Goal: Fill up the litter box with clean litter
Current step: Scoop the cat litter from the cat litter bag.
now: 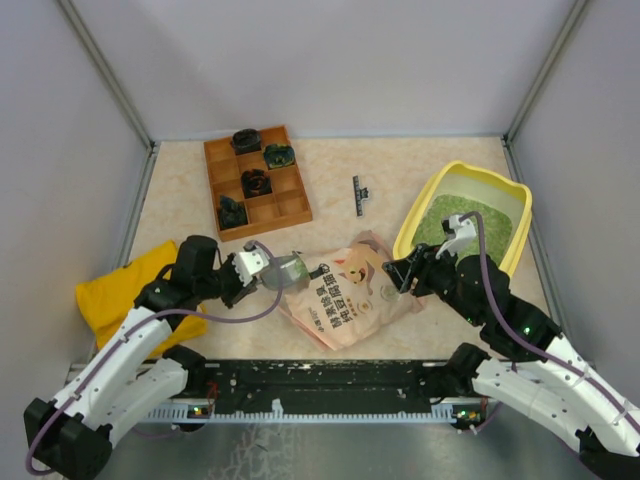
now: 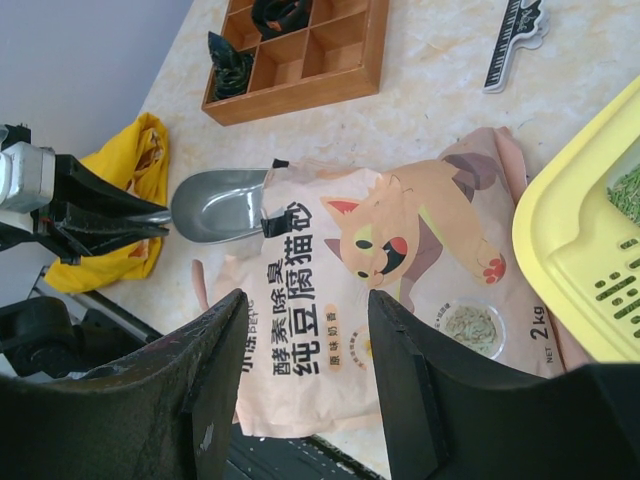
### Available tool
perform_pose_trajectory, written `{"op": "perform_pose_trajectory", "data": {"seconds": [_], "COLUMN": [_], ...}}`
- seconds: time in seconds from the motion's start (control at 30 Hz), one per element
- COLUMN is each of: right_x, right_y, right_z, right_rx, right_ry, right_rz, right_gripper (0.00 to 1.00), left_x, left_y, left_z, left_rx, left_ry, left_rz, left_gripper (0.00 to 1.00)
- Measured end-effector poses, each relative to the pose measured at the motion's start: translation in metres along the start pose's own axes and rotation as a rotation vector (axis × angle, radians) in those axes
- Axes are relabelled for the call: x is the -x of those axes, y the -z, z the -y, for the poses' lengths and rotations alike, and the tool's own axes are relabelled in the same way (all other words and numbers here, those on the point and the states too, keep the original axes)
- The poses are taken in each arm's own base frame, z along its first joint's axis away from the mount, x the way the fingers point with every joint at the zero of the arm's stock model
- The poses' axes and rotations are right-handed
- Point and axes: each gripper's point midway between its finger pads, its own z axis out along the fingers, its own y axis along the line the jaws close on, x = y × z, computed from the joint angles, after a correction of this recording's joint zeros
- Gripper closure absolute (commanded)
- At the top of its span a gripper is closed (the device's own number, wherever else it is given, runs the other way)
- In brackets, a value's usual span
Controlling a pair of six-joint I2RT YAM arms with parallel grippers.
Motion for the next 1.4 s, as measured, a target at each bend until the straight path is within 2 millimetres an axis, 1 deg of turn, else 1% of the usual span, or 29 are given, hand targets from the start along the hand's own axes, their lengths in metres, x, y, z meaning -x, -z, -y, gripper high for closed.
{"op": "perform_pose_trajectory", "data": {"seconds": [0.2,0.67,0.97,1.4], "right_x": [0.0,0.002,0.001,0.001], "right_y": [0.0,-0.002,-0.002,-0.002], "right_z": [-0.001,-0.004,-0.005,-0.005], "right_rx": [0.003,0.019,0.022,0.025], "right_ry": [0.0,0.005,0.005,0.005], "right_rz": [-0.001,0.003,0.001,-0.001], "right_gripper": [0.48,0.48,0.48,0.48], "left_x": [0.0,-0.007,-0.003,-0.007], "left_y": [0.003,0.007,0.013,0.022], "left_z": [0.001,0.004,0.003,0.006], "left_rx": [-0.004,-0.015,-0.002,0.013], "left_ry": [-0.004,-0.007,-0.018,-0.018], "left_rz": [-0.009,-0.036,-0.023,-0.034], "left_gripper": [1.0,1.0,1.0,1.0]}}
